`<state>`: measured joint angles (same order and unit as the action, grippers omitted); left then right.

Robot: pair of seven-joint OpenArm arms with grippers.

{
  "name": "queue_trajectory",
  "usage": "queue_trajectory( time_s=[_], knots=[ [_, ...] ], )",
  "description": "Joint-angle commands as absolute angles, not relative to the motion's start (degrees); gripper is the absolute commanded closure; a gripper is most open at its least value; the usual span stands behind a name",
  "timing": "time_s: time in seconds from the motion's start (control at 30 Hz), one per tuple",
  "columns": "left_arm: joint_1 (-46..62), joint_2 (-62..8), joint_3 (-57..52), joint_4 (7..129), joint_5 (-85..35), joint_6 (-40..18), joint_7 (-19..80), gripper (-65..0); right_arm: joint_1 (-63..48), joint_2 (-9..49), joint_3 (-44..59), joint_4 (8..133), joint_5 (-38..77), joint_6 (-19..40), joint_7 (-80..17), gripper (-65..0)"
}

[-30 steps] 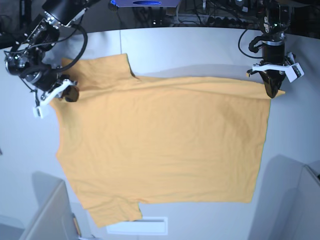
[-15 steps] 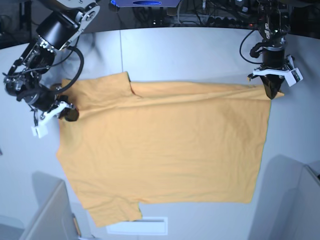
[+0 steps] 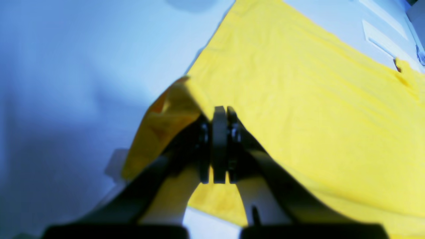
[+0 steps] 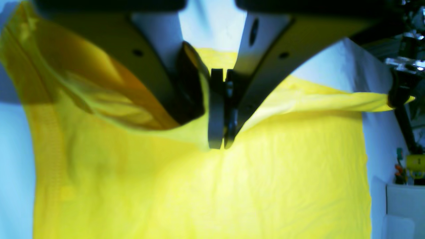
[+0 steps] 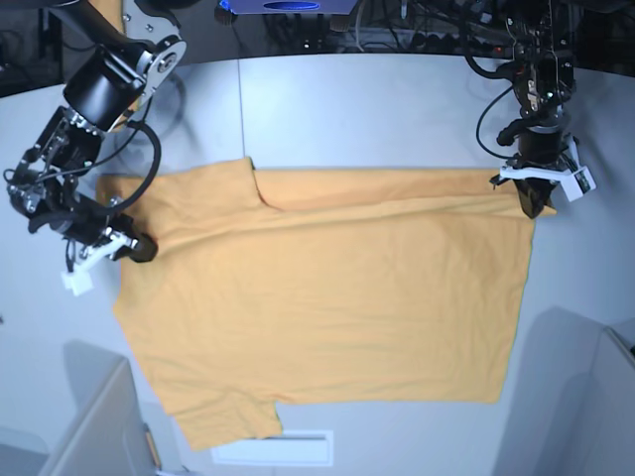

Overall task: Fold the T-shirt properly
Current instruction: 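Lay the held edge down across the shirt with both grippers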

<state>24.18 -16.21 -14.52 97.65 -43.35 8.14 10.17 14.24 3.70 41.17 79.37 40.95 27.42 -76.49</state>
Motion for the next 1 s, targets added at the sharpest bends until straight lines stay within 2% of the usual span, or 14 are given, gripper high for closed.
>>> queue_trajectory(
  time_s=[0.0, 0.27, 0.4, 0.53, 0.67, 0.7, 0.77, 0.8, 0.93, 0.97],
  knots=[
    [24.0, -17.0, -14.7, 98.2, -43.0, 8.0, 9.1, 0.0, 15.9, 4.4, 41.1, 79.4, 42.3, 27.4, -75.4, 0.0],
    [19.7, -17.1, -14.5, 95.1, -43.0, 8.0, 9.2, 0.0, 18.8, 4.4, 41.0, 71.5, 42.2, 27.4, -71.3, 0.0],
    [17.8, -17.0, -14.5, 92.4, -43.0, 8.0, 9.4, 0.0, 19.6, 6.3, 41.0, 66.0, 42.2, 27.4, -68.4, 0.0],
    [14.9, -17.0, -14.8, 90.2, -43.0, 8.0, 14.4, 0.0, 20.1, 7.9, 41.0, 61.2, 42.2, 27.2, -66.3, 0.0],
    [11.9, -16.9, -15.1, 89.0, -43.0, 8.0, 17.8, 0.0, 20.2, 8.0, 41.0, 60.9, 42.2, 22.3, -66.6, 0.0],
    [11.4, -16.9, -15.1, 88.7, -43.0, 8.0, 17.8, 0.0, 20.2, 7.9, 41.0, 61.3, 42.2, 20.6, -66.7, -6.9],
    [10.5, -16.9, -15.1, 87.6, -43.0, 8.0, 18.1, 0.0, 19.8, 7.7, 41.0, 62.7, 42.2, 18.5, -66.3, -25.5],
    [9.9, -16.9, -15.1, 87.2, -43.0, 8.0, 17.9, 0.0, 19.7, 7.6, 41.0, 63.5, 42.2, 18.3, -66.2, -29.9],
    [8.0, -16.9, -15.1, 85.4, -43.0, 8.0, 17.8, -1.0, 18.5, 7.9, 41.0, 67.8, 42.2, 17.7, -63.2, -27.6],
    [7.6, -16.9, -15.1, 85.4, -43.0, 8.0, 17.8, -7.4, 18.3, 7.9, 41.0, 69.1, 42.2, 17.7, -62.6, -27.0]
  ],
)
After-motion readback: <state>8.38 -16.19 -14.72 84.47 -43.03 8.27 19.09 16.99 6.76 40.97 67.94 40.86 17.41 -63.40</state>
